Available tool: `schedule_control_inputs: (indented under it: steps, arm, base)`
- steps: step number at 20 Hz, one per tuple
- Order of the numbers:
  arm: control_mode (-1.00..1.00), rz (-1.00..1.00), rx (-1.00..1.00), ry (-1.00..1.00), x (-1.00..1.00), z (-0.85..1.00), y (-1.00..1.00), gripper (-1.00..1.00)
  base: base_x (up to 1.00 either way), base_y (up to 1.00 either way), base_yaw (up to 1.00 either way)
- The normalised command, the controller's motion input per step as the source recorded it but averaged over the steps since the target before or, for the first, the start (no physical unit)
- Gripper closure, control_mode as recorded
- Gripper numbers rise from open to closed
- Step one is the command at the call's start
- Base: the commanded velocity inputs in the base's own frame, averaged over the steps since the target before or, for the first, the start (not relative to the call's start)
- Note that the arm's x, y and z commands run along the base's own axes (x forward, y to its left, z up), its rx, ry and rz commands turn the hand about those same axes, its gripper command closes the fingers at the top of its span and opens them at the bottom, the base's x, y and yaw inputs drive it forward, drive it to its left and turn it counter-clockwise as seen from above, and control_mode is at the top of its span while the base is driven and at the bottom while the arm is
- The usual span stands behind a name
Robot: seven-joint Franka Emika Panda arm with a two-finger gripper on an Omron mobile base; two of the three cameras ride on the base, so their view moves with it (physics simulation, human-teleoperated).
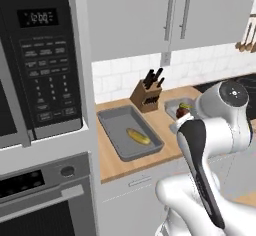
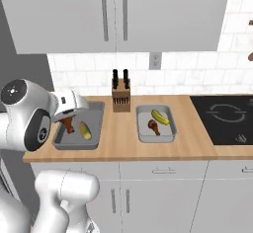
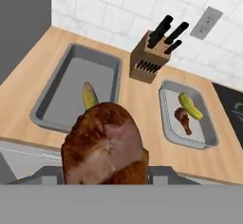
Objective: Place one cucumber and one chicken drumstick in each tupperware on the nearby counter, to pack two identical lunches.
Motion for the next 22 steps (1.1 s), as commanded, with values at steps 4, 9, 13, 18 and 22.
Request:
schedule_control_inputs:
  steps: [4, 9, 13, 18, 22]
  arm:
    - [-1.0, 0.27, 0.01, 0.08, 1.0, -0.24, 0.83, 1.0]
    - [-1.0, 0.0, 0.0, 0.21, 1.0, -0.65, 0.92, 1.0]
    - [-1.0, -0.02, 0.0, 0.27, 1.0, -1.0, 0.68, 1.0]
    - [-1.0, -0.04, 0.1, 0.27, 0.88, -0.82, -0.04, 1.0]
    - [-1.0, -0.01, 0.09, 0.03, 1.0, -0.39, 0.08, 1.0]
  base:
    - [0.0, 0.0, 0.0]
    - [0.0, 0.0, 0.0]
    - [0.0, 0.0, 0.0]
    - [0.0, 0.0, 0.0]
    - [0.0, 0.0, 0.0]
